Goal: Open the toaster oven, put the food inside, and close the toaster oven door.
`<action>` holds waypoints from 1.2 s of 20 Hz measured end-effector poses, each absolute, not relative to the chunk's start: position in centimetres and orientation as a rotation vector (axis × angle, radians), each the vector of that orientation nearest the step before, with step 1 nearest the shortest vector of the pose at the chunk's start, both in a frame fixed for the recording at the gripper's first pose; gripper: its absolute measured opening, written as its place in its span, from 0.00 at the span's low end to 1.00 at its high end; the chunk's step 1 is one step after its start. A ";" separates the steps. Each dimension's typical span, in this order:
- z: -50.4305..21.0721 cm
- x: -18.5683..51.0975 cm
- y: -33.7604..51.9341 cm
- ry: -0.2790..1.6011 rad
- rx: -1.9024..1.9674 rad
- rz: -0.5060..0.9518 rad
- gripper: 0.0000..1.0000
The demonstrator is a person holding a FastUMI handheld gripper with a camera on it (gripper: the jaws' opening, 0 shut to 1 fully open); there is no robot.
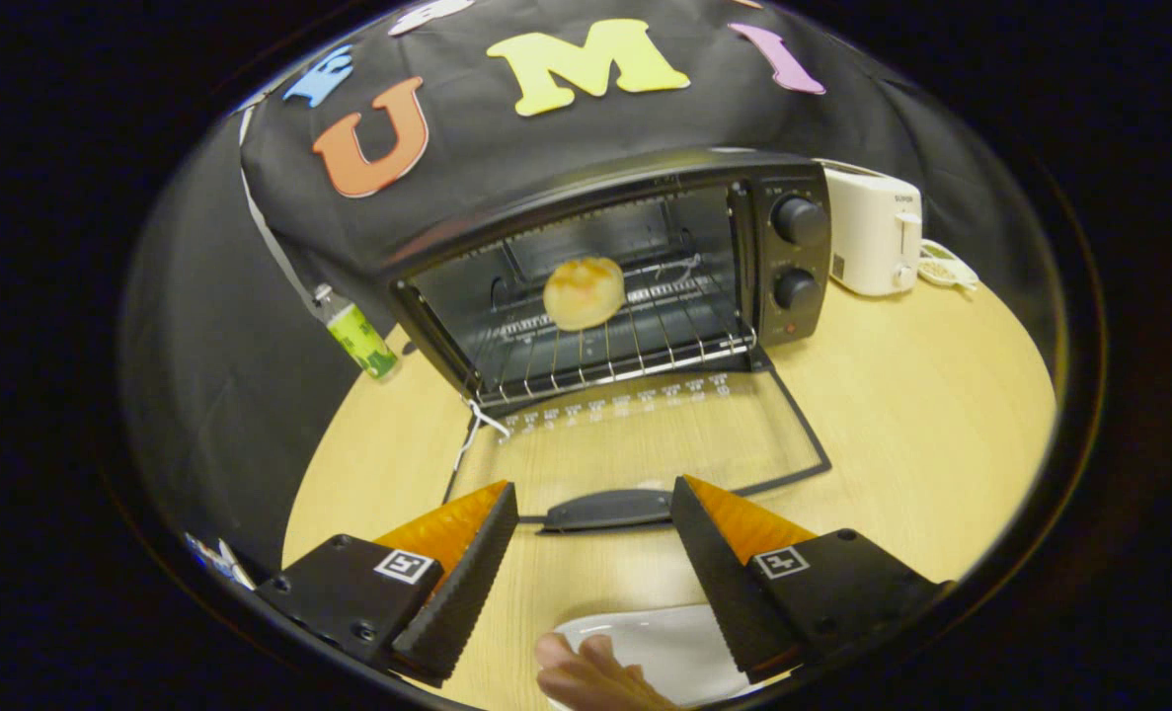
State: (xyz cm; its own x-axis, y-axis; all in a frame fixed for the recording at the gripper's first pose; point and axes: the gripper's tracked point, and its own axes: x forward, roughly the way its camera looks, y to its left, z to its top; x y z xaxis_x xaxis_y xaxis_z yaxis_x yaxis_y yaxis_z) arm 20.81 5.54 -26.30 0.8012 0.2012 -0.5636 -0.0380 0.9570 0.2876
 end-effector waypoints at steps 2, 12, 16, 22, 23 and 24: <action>-27.6 19.5 6.7 0.706 0.303 0.161 1.00; -29.2 20.0 6.5 0.711 0.159 0.078 1.00; -29.3 20.7 6.7 0.698 0.160 0.064 1.00; -29.1 20.9 7.0 0.688 0.144 0.030 1.00; -28.8 20.9 7.0 0.687 0.144 0.032 1.00; -28.4 20.8 7.1 0.675 0.146 0.033 1.00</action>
